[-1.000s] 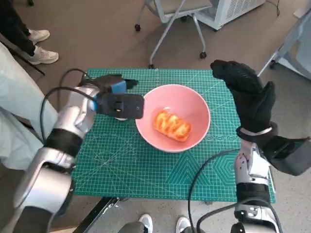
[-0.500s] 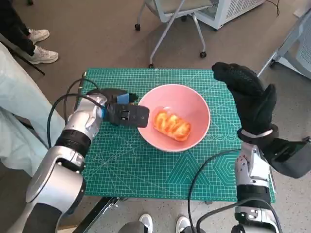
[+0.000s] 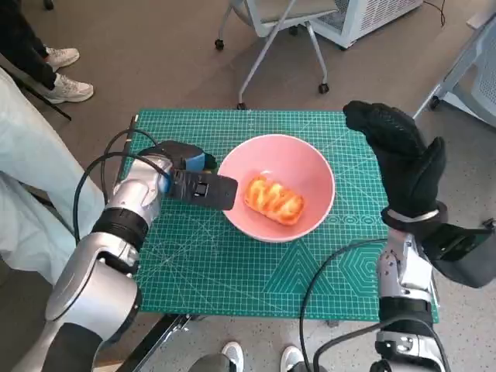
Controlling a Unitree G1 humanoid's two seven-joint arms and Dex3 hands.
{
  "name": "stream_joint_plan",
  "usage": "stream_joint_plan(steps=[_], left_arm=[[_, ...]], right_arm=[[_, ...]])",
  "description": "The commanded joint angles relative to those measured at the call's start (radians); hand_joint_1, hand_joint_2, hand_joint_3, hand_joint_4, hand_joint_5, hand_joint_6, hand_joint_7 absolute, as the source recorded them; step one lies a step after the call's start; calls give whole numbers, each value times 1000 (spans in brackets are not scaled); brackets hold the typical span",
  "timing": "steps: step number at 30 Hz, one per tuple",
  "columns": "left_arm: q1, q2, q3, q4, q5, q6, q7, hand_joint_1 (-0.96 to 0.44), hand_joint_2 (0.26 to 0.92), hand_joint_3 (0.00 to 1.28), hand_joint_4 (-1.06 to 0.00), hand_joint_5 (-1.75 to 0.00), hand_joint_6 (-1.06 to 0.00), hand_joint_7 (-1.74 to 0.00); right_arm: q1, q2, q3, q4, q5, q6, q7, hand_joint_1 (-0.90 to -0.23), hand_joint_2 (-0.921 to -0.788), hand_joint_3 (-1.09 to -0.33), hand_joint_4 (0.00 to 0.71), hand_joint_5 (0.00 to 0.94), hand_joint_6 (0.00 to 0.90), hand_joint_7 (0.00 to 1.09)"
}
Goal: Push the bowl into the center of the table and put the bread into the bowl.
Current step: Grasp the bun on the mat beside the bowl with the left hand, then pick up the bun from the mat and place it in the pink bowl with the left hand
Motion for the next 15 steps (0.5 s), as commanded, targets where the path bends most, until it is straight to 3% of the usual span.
stream_joint_plan(steps=[1,15], left_arm=[[-2,9,-7,5,5,-4,17,19,911,68,-659,-1312,-719,-909],[-34,81,41,-47,-28,-69,74,1,919,60,-648,-1316,-709,-973]], right_arm=[[25,4,1,-1,8,19,-6,-673,-921,-716,172,1,80,482],[15,11,7,12,14,22,12,-682,-921,-722,168,0,78,475]])
